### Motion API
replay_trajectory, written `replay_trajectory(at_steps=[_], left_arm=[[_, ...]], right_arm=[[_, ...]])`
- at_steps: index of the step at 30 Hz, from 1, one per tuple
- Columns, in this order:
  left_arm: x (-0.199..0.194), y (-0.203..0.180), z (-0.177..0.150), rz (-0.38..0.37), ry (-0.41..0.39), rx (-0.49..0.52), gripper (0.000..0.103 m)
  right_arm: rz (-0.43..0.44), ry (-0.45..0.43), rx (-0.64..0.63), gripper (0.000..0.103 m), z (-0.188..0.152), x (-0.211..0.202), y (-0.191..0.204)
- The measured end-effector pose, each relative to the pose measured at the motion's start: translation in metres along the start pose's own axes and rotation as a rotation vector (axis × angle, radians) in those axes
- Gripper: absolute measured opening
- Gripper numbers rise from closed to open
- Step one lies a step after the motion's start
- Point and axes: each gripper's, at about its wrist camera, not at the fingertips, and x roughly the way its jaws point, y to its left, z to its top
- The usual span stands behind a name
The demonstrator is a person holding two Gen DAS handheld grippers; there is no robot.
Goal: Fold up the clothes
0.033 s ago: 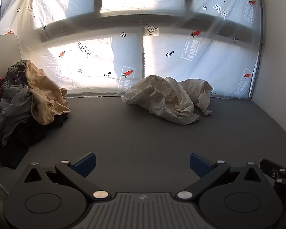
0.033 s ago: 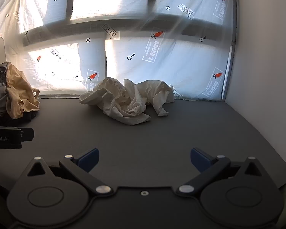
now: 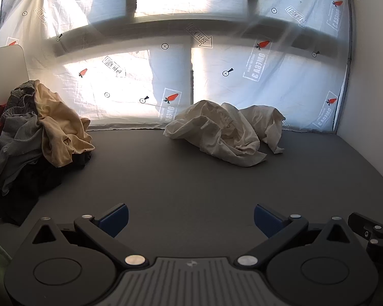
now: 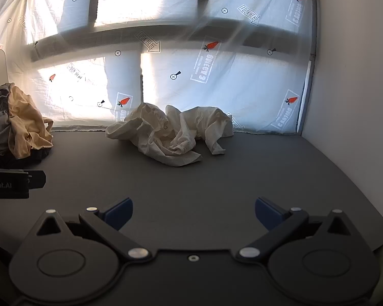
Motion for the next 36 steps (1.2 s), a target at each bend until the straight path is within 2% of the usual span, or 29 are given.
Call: replay_trajectory(at_steps=[36], left_arm=[[-0.0029, 0.0016, -0.0013, -0.009, 0.005, 0.006, 0.103]], right_arm=[[0.000, 0.000, 0.004, 0.103, -0.0037, -0.0032, -0.0039]])
